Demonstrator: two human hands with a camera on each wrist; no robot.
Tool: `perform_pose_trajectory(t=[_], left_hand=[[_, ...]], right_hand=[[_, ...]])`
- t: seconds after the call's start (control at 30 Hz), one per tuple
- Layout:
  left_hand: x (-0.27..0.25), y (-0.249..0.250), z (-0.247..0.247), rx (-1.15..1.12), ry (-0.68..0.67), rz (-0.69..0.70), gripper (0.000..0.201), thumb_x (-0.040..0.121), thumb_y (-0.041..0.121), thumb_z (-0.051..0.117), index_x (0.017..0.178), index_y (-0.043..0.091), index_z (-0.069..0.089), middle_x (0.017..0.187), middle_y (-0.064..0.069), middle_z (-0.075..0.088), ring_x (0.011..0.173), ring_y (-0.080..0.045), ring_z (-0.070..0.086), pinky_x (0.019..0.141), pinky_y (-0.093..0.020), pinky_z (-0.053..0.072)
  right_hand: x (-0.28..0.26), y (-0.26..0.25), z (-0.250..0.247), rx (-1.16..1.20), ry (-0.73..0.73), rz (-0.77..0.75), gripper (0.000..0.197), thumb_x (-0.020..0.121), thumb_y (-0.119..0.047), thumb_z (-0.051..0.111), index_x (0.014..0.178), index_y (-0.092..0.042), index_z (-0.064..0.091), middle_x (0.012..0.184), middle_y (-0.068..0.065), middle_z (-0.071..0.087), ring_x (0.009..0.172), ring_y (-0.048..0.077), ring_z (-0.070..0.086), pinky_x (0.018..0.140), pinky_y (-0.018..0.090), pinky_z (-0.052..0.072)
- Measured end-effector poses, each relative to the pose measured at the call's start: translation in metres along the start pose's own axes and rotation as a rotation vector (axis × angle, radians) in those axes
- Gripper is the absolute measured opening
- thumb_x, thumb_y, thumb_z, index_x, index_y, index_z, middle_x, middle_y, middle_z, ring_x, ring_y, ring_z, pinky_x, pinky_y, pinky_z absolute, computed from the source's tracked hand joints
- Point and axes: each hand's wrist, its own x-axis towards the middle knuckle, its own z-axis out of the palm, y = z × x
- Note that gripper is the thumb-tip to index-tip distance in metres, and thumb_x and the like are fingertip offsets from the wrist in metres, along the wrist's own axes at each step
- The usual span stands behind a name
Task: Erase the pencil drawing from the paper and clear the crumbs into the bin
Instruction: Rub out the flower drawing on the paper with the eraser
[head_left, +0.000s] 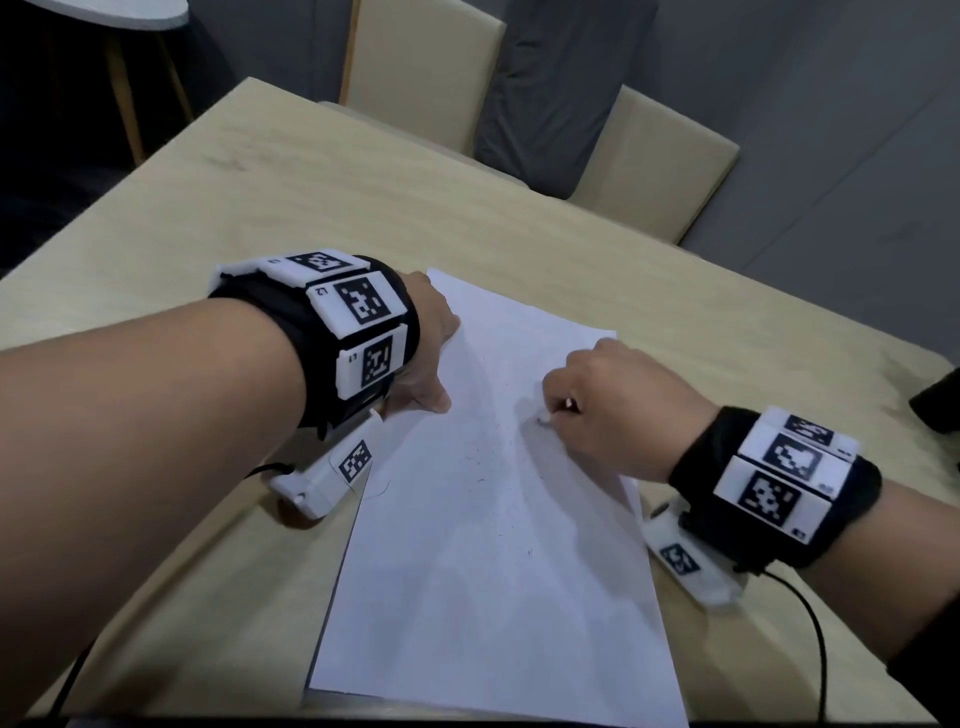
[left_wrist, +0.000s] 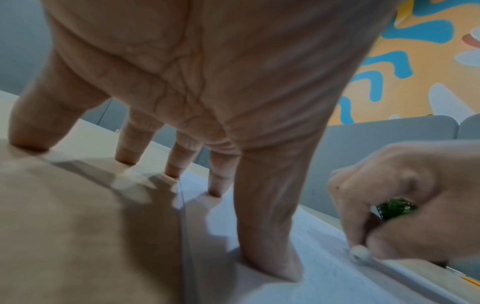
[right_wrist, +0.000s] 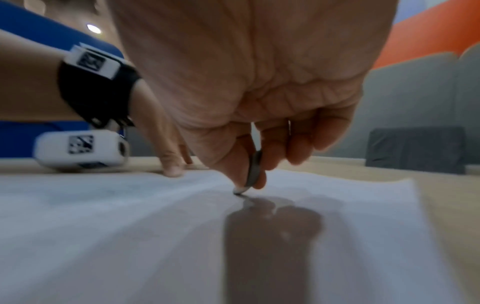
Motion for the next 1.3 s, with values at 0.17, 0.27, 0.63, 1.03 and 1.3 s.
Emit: perform_pose_trajectory(t=[0.17, 0.27, 0.63, 1.03, 1.3], left_hand=[[0.000, -0.001, 0.000, -0.009, -0.010, -0.001, 0.076, 0.087, 0.063, 0.061, 0.149, 0.026, 0.039, 0.140, -0.004, 0.046, 0.127, -0.029, 0.044, 0.079, -0.034, 0.034], [0.001, -0.001, -0.001, -0.006, -0.013, 0.003, 0.077, 0.088, 0.063, 0.060, 0.150, 0.025, 0.037, 0.142, -0.004, 0.044, 0.128, -0.029, 0.042, 0.080, -0.035, 0.034], [0.005, -0.003, -0.001, -0.036, -0.019, 0.002, 0.078, 0.085, 0.064, 0.063, 0.149, 0.026, 0.040, 0.140, -0.005, 0.045, 0.125, -0.030, 0.045, 0.079, -0.033, 0.035], [0.003, 0.000, -0.001, -0.004, -0.019, 0.006, 0.079, 0.086, 0.065, 0.061, 0.150, 0.025, 0.037, 0.143, -0.004, 0.044, 0.130, -0.030, 0.042, 0.084, -0.036, 0.036], [-0.003, 0.002, -0.002, 0.034, 0.005, 0.009, 0.081, 0.089, 0.065, 0.057, 0.154, 0.024, 0.031, 0.146, -0.005, 0.042, 0.134, -0.030, 0.039, 0.097, -0.037, 0.039]], right_hand=[[-0.004, -0.019, -0.001, 0.080, -0.071, -0.116, 0.016, 0.089, -0.030, 0.053, 0.082, -0.019, 0.062, 0.081, -0.004, 0.057, 0.091, 0.023, 0.046, 0.076, 0.041, 0.048], [0.007, -0.011, -0.005, 0.015, -0.019, -0.027, 0.012, 0.085, -0.025, 0.053, 0.081, -0.019, 0.062, 0.081, -0.002, 0.059, 0.091, 0.026, 0.047, 0.077, 0.042, 0.050], [0.023, -0.016, -0.010, 0.017, -0.018, -0.029, 0.014, 0.088, -0.024, 0.055, 0.078, -0.016, 0.060, 0.079, -0.001, 0.060, 0.094, 0.024, 0.046, 0.072, 0.037, 0.046], [0.021, -0.018, -0.008, 0.013, -0.014, -0.004, 0.013, 0.088, -0.024, 0.052, 0.082, -0.018, 0.061, 0.084, 0.000, 0.060, 0.095, 0.026, 0.047, 0.077, 0.040, 0.048], [0.024, -0.017, -0.009, -0.018, -0.003, 0.022, 0.012, 0.089, -0.024, 0.051, 0.083, -0.018, 0.059, 0.085, 0.001, 0.059, 0.093, 0.028, 0.046, 0.075, 0.040, 0.047]])
